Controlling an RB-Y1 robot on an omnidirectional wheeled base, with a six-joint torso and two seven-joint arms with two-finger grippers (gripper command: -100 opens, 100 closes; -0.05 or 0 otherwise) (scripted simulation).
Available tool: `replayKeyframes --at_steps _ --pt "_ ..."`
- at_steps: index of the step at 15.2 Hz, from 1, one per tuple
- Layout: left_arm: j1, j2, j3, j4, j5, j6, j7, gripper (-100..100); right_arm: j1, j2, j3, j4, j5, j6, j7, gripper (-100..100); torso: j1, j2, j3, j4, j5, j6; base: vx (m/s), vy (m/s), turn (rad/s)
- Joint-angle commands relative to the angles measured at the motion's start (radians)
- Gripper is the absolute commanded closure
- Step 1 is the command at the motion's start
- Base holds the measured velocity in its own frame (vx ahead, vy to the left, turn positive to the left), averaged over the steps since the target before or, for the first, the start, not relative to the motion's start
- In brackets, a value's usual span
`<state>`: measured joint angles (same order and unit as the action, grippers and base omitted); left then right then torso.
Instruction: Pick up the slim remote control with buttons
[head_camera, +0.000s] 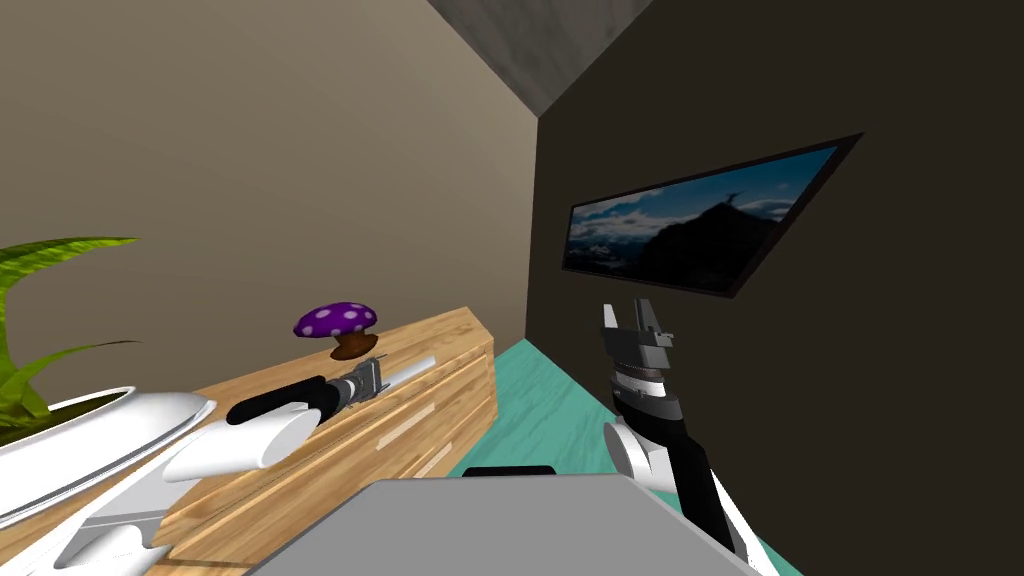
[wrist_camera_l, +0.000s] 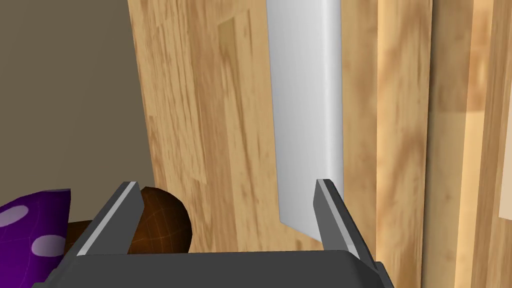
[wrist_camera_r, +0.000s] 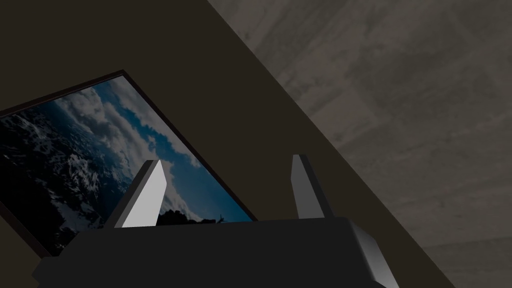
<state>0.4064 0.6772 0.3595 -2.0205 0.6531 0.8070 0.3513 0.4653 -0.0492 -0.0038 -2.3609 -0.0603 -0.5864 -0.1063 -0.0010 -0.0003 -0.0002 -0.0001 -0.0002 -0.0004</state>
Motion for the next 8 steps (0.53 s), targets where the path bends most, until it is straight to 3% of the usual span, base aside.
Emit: replayKeyframes --at_steps 1,4,5,8 --pt "-0.004 0.026 0.021 0.014 0.030 0.050 0.027 -100 0.000 0.000 0.000 0.000 0.000 0.000 0.000 0 0.000 0.000 0.000 0.000 0.000 0.000 0.016 -0.022 -0.097" --pt "-0.004 0.026 0.021 0.014 0.030 0.100 0.027 -100 0.000 0.000 0.000 0.000 0.000 0.000 0.000 0 0.000 -0.001 0.000 0.000 0.000 0.000 0.020 -0.018 -0.075" --pt "-0.010 0.049 0.039 0.030 0.058 0.127 0.051 -100 0.000 0.000 0.000 0.000 0.000 0.000 0.000 0 0.000 0.000 0.000 0.000 0.000 0.000 0.026 -0.019 -0.114" --pt "-0.010 0.049 0.039 0.030 0.058 0.176 0.051 -100 0.000 0.000 0.000 0.000 0.000 0.000 0.000 0 0.000 -0.001 -0.001 0.000 0.000 0.000 0.022 -0.015 -0.065"
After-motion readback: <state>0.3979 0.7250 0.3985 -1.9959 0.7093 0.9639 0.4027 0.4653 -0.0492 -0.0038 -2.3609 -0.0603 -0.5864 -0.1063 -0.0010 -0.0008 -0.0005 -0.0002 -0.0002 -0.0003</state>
